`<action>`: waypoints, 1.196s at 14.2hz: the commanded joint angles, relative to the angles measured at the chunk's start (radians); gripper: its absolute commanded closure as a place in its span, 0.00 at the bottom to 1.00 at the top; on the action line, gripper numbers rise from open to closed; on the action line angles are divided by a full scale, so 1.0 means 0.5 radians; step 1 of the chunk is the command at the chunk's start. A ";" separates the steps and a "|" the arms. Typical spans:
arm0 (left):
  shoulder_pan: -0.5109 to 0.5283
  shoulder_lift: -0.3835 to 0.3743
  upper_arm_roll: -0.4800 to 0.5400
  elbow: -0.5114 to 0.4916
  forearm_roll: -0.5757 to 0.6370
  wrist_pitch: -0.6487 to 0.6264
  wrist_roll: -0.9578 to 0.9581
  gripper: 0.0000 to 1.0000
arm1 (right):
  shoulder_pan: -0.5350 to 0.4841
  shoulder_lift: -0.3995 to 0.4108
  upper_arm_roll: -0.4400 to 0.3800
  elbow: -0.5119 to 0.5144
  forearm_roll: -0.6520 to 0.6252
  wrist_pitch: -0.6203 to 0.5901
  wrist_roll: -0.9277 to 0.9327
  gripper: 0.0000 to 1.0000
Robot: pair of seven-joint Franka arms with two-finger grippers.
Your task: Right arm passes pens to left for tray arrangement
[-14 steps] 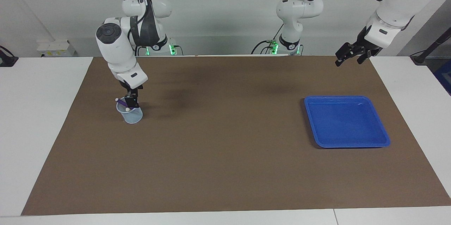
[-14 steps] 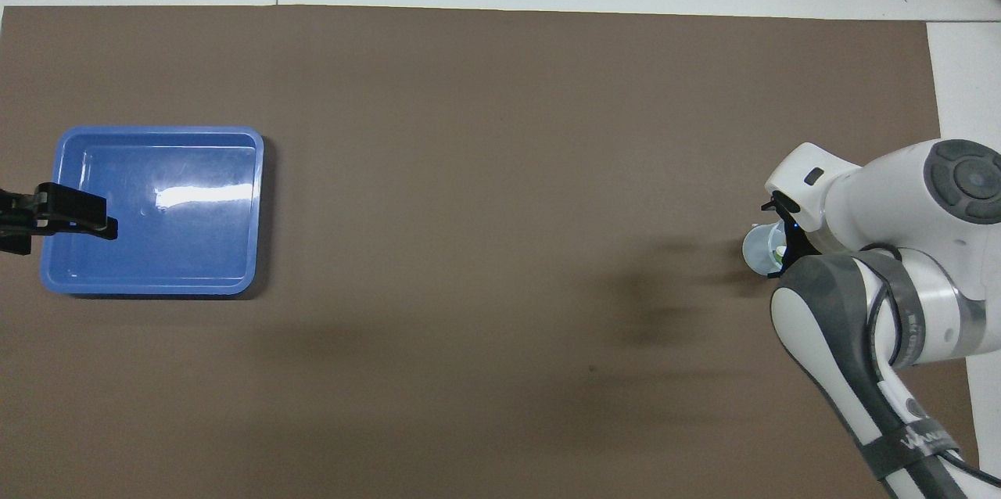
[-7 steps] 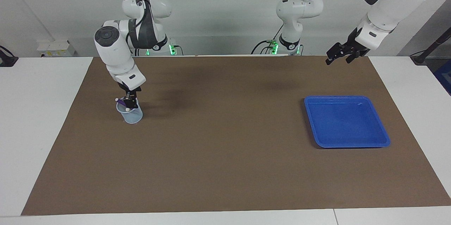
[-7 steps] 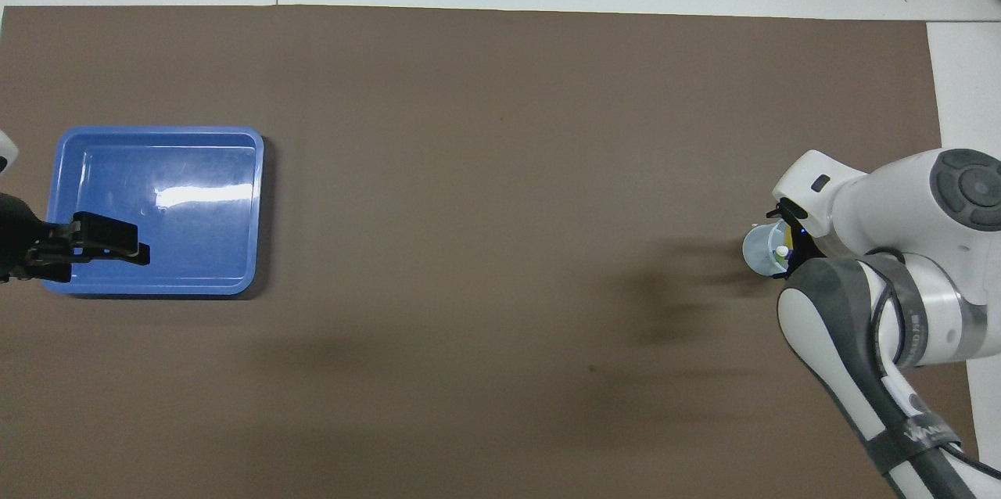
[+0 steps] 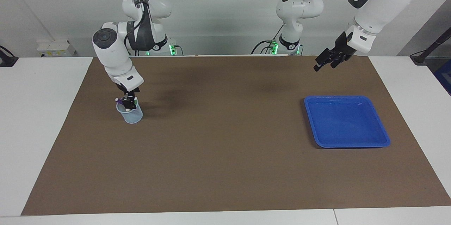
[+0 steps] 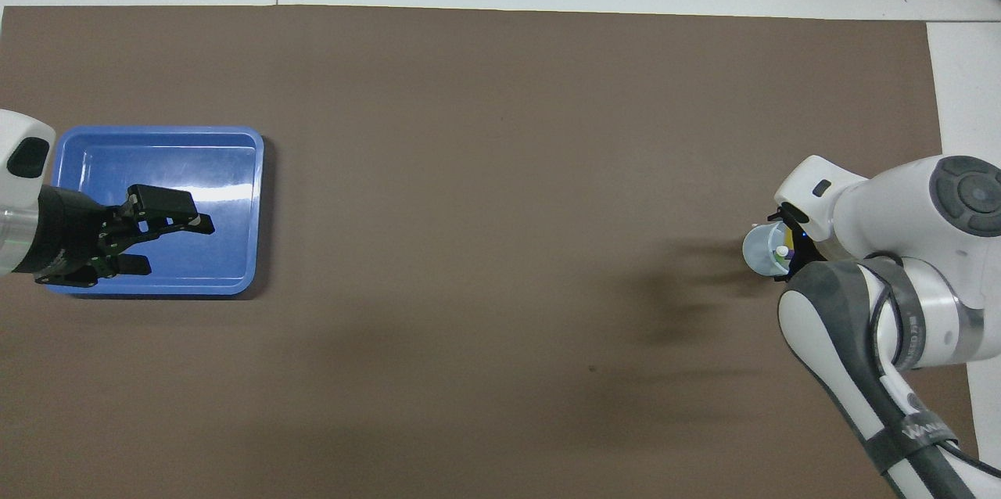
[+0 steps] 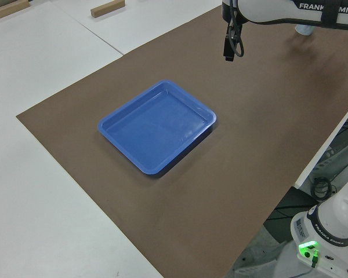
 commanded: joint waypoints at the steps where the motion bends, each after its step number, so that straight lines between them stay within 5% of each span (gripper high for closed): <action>1: -0.086 -0.118 0.018 -0.197 -0.106 0.199 -0.225 0.00 | -0.022 -0.029 0.012 -0.054 -0.036 0.040 -0.022 0.18; 11: -0.304 -0.259 0.018 -0.528 -0.613 0.773 -1.063 0.00 | -0.044 -0.038 0.012 -0.072 -0.036 0.037 -0.009 0.28; 15: -0.421 -0.363 0.015 -0.737 -0.650 0.961 -1.116 0.00 | -0.047 -0.051 0.012 -0.087 -0.036 0.018 0.083 0.39; 17: -0.448 -0.388 0.018 -0.771 -0.653 0.955 -1.119 0.00 | -0.044 -0.051 0.012 -0.094 -0.036 0.018 0.086 0.57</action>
